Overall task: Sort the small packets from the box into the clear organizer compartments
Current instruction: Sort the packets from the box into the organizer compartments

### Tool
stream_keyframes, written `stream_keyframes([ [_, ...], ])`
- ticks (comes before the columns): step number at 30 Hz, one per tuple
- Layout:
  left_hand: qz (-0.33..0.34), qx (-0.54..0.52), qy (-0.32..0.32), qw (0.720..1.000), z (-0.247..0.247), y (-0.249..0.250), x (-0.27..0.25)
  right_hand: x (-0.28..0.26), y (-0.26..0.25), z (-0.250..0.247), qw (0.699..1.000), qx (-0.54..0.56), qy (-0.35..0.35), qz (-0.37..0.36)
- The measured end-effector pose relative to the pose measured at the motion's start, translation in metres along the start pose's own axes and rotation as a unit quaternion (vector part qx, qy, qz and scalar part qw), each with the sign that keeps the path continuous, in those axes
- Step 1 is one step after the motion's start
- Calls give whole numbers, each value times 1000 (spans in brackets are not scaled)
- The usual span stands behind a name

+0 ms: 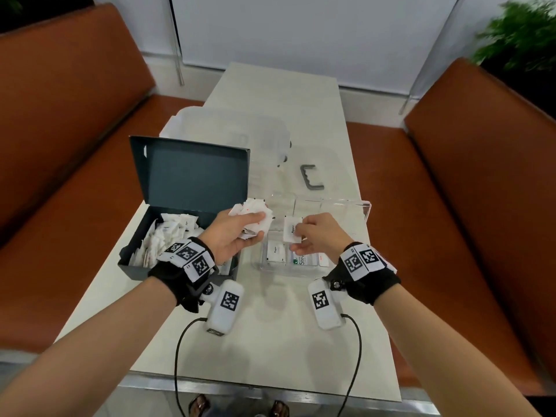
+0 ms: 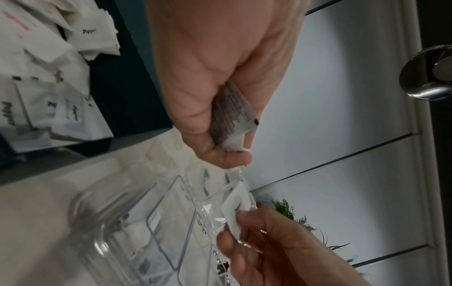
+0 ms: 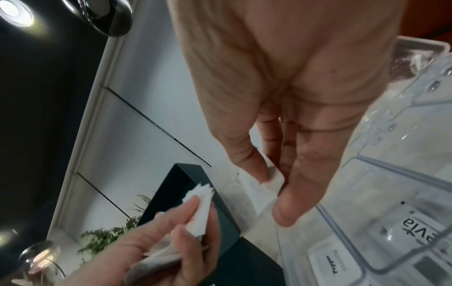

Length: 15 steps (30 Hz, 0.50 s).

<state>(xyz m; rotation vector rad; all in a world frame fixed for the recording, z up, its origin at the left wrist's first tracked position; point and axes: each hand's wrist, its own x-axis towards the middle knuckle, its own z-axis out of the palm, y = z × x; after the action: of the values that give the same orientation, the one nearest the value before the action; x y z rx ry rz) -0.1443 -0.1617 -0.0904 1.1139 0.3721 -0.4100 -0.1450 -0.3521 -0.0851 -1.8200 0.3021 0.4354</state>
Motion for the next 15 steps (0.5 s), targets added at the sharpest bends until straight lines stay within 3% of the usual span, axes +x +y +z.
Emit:
stream_keyframes([
  [5,-5,2,0,1000,-13,3,-3,13,4,22,987,-155,29,26],
  [8,-11,7,0,1000,-19,4,-4,22,3,40,961,-274,34,21],
  [15,-19,5,2,1000,-33,6,-6,35,9,61,922,-383,51,25],
])
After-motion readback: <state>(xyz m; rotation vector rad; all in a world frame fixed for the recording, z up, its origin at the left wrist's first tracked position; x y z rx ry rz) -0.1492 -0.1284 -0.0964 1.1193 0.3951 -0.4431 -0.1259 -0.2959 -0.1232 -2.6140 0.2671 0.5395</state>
